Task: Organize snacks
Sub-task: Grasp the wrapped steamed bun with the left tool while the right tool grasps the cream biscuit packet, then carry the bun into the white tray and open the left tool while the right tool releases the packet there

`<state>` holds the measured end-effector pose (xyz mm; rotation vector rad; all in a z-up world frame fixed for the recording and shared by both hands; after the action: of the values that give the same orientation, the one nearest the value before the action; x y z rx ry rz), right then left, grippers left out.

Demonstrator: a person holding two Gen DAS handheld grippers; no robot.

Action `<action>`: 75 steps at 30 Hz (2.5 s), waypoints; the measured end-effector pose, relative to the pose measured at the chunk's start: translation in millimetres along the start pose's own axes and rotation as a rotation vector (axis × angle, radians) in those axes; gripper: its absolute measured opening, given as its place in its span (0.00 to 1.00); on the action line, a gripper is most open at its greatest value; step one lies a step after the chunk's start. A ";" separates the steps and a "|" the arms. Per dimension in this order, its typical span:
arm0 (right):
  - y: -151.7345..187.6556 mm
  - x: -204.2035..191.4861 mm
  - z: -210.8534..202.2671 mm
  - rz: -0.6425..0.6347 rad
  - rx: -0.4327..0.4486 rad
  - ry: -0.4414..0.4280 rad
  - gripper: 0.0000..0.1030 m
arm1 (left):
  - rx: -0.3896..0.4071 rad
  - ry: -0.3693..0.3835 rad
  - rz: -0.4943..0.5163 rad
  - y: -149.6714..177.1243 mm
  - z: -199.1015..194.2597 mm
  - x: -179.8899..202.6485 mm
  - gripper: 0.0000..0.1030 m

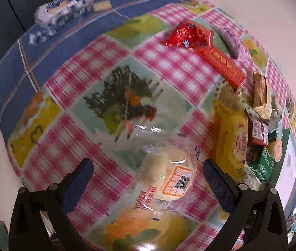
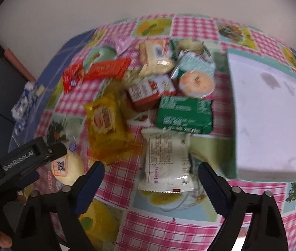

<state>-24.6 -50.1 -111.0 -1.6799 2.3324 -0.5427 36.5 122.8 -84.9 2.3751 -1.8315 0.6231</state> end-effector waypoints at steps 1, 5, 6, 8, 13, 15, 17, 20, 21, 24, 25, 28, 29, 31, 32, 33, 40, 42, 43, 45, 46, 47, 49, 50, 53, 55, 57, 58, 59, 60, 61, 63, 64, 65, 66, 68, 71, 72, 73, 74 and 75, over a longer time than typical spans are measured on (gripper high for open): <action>0.8 -1.7 4.9 -0.005 -0.015 0.000 0.87 | -0.006 0.006 -0.003 0.9 1.1 0.6 0.98; 3.4 -3.2 19.6 -0.014 -0.050 0.028 0.82 | -0.024 0.007 -0.011 7.9 7.2 8.3 0.94; 3.1 -2.9 22.4 -0.017 -0.054 0.037 0.82 | -0.032 0.011 -0.010 9.7 8.6 9.6 0.94; 2.1 -4.1 26.7 -0.017 -0.064 0.044 0.77 | -0.041 0.018 -0.005 14.9 11.2 14.3 0.86; 3.7 0.6 33.8 -0.022 -0.075 0.075 0.69 | -0.079 0.026 0.012 24.2 19.8 23.3 0.73; 2.8 0.4 33.7 -0.030 -0.073 0.084 0.68 | -0.086 0.026 0.017 28.2 20.7 25.4 0.64; 1.9 -1.5 34.5 -0.033 -0.068 0.097 0.64 | -0.092 0.039 0.017 29.2 24.6 27.4 0.57; 0.9 -1.1 34.8 -0.029 -0.059 0.119 0.55 | -0.085 0.050 0.015 34.9 29.1 37.7 0.54; 0.7 0.4 34.7 -0.023 -0.058 0.119 0.55 | -0.083 0.055 0.013 31.4 32.1 35.6 0.53; -0.1 3.0 34.4 -0.011 -0.055 0.115 0.54 | -0.075 0.071 0.007 29.2 29.1 31.7 0.52; -0.2 3.0 33.9 -0.009 -0.053 0.115 0.54 | -0.069 0.074 0.008 29.8 28.2 34.1 0.52; -1.0 4.7 30.8 0.002 -0.053 0.099 0.53 | -0.052 0.087 0.009 26.7 15.9 35.2 0.52; -1.3 7.9 28.0 0.010 -0.050 0.091 0.53 | -0.041 0.093 0.013 23.6 9.1 34.6 0.52; -2.8 12.1 21.7 0.022 -0.041 0.079 0.53 | -0.025 0.101 0.024 16.8 6.1 33.9 0.52; -4.8 14.1 17.9 0.026 -0.037 0.076 0.52 | -0.018 0.107 0.029 15.9 4.0 34.5 0.52; -6.2 15.9 14.3 0.033 -0.032 0.071 0.52 | -0.010 0.114 0.035 15.7 0.5 36.2 0.52; -9.5 22.8 -13.3 0.062 0.027 0.047 0.52 | 0.048 0.155 0.065 17.1 -30.2 42.8 0.52; -11.1 26.3 -18.9 0.074 0.037 0.041 0.52 | 0.066 0.161 0.069 18.9 -35.9 44.9 0.52; -11.6 27.4 -20.8 0.080 0.038 0.039 0.52 | 0.076 0.165 0.068 18.5 -39.9 45.3 0.52; -12.1 29.4 -24.1 0.089 0.038 0.036 0.52 | 0.092 0.174 0.067 18.7 -43.4 42.4 0.52; -11.9 29.0 -25.5 0.095 0.040 0.035 0.52 | 0.099 0.178 0.068 19.2 -45.4 41.9 0.52; -12.5 30.5 -26.9 0.099 0.042 0.034 0.52 | 0.108 0.181 0.071 20.3 -47.7 42.4 0.52; -12.9 34.8 -29.1 0.112 0.047 0.035 0.52 | 0.124 0.181 0.084 21.2 -51.6 45.5 0.52; -13.6 37.5 -30.8 0.119 0.050 0.040 0.52 | 0.129 0.179 0.090 21.8 -53.7 47.2 0.52; -14.0 45.7 -32.3 0.145 0.055 0.045 0.52 | 0.144 0.183 0.113 22.7 -49.2 60.2 0.52; -15.4 51.3 -34.0 0.159 0.059 0.051 0.52 | 0.154 0.191 0.140 24.1 -50.3 69.2 0.52; -16.4 58.1 -36.3 0.170 0.064 0.064 0.52 | 0.158 0.195 0.187 27.3 -50.8 83.3 0.52; -17.4 63.1 -37.3 0.179 0.066 0.073 0.52 | 0.158 0.198 0.212 30.0 -50.9 90.9 0.52; -18.0 68.2 -38.0 0.191 0.066 0.079 0.53 | 0.156 0.202 0.233 32.2 -50.4 98.4 0.52; -18.4 75.1 -38.4 0.208 0.063 0.087 0.53 | 0.151 0.208 0.262 35.5 -49.2 108.9 0.52; -18.7 83.2 -38.7 0.229 0.059 0.094 0.53 | 0.144 0.218 0.291 39.3 -47.7 119.8 0.52; -19.3 99.9 -39.6 0.268 0.055 0.120 0.53 | 0.125 0.237 0.339 46.5 -44.1 137.3 0.52; -19.7 111.7 -40.1 0.296 0.053 0.140 0.53 | 0.111 0.248 0.373 51.7 -41.3 149.2 0.52; -19.2 122.2 -40.7 0.321 0.052 0.158 0.53 | 0.101 0.253 0.398 56.9 -39.2 157.5 0.52; -18.9 134.2 -40.7 0.351 0.048 0.177 0.53 | 0.086 0.256 0.431 62.5 -35.4 169.1 0.52; -18.1 159.1 -40.0 0.413 0.035 0.216 0.53 | 0.066 0.261 0.490 72.4 -27.9 189.3 0.52; -15.7 193.1 -40.0 0.490 0.023 0.279 0.53 | 0.028 0.271 0.569 86.1 -12.8 221.4 0.52; -14.7 203.0 -39.8 0.512 0.020 0.294 0.53 | 0.019 0.274 0.585 89.4 -8.7 229.4 0.52; -13.2 212.7 -39.1 0.533 0.017 0.303 0.53 | 0.012 0.276 0.600 92.3 -5.3 236.9 0.52; -11.5 221.3 -38.2 0.553 0.013 0.311 0.53 | 0.002 0.278 0.620 95.4 0.5 247.4 0.52; -10.5 228.6 -37.4 0.571 0.008 0.319 0.53 | -0.001 0.278 0.634 97.7 3.6 253.7 0.52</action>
<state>-104.0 -262.7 -63.6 -0.8906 2.8535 -0.7296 -2.9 -136.8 -14.2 1.5643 -2.4204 0.9369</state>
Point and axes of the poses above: each gripper's, at about its wrist camera, not at the fingertips, and z roughly the way its jaws point, x to its right, y to its underside, the point moved 3 cm from there along z, roughly the way its jaws point, and after that the axes turned 12 degrees about y, right-handed, at the moved point
